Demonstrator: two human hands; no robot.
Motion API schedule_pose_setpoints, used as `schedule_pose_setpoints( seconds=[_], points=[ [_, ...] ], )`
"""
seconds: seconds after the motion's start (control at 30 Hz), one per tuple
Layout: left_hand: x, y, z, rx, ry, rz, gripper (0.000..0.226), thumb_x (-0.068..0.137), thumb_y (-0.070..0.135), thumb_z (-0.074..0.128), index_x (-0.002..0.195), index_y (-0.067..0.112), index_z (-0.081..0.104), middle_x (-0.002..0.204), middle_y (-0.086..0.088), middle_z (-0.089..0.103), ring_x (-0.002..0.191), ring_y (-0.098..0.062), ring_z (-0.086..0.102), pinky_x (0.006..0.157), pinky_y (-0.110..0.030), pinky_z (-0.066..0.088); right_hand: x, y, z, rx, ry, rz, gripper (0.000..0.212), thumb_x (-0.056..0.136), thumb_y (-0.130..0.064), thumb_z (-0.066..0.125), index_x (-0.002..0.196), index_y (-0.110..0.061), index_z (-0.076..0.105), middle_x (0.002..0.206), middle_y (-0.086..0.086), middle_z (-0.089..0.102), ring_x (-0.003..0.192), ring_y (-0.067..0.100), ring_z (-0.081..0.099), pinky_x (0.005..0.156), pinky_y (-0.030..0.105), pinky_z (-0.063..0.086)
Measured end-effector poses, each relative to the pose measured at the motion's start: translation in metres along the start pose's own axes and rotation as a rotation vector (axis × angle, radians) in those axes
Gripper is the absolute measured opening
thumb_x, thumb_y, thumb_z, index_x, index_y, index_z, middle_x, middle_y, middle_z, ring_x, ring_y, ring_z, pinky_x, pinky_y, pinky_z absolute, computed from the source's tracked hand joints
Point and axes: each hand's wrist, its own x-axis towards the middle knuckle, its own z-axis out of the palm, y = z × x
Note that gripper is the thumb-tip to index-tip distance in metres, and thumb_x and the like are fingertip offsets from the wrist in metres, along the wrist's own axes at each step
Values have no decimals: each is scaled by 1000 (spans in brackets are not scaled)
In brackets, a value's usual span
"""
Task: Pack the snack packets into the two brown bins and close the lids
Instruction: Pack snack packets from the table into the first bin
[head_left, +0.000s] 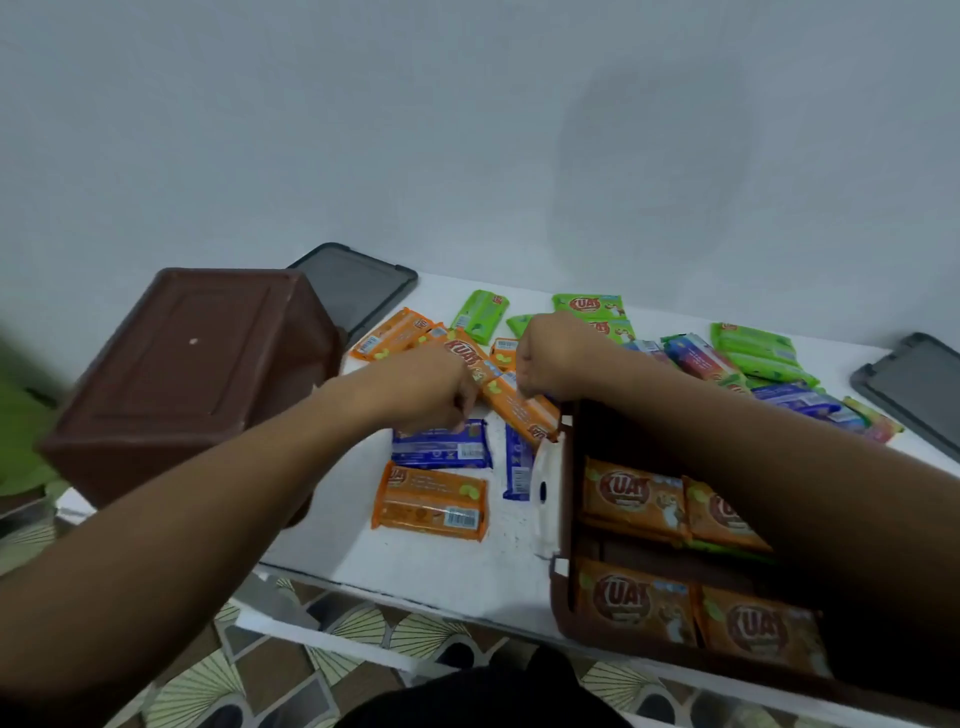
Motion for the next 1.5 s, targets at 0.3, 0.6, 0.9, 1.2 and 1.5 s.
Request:
schedule_pose_setpoints(
  seconds=[0.3,0.6,0.9,1.2,1.5],
  points=[
    [14,-10,21,71,-208,-45,65,81,39,82,137,21,54,125,0,66,111,-23,64,96,-41,56,18,-16,23,-214,-273,116,58,71,-44,86,110,-8,61,91,3,62,84,20,60,65,28,45],
    [20,-17,26,111,-243,-1,71,75,52,83,135,24,58,126,1,57,112,-21,58,98,-41,53,33,-15,32,-263,-320,115,94,62,-51,89,137,-13,47,128,7,60,114,26,57,91,38,51],
    [14,-24,15,-1,-130,42,65,75,60,77,126,28,54,113,2,52,98,-15,56,85,-31,56,30,-8,22,-3,-289,90,55,74,-35,83,116,-17,52,106,4,61,89,18,58,63,27,48],
    [1,-28,-16,-188,-30,5,63,77,47,84,121,28,43,118,9,59,101,-10,62,81,-31,60,17,20,-13,334,-56,-10,21,83,-21,71,101,-15,60,94,2,67,82,21,68,57,26,49],
    [3,26,-39,-172,108,19,53,75,42,85,110,27,49,101,10,59,81,-4,57,62,-21,41,-40,64,-58,505,-84,-49,13,87,-10,63,98,-5,63,91,22,70,65,21,64,59,37,51]
  ],
)
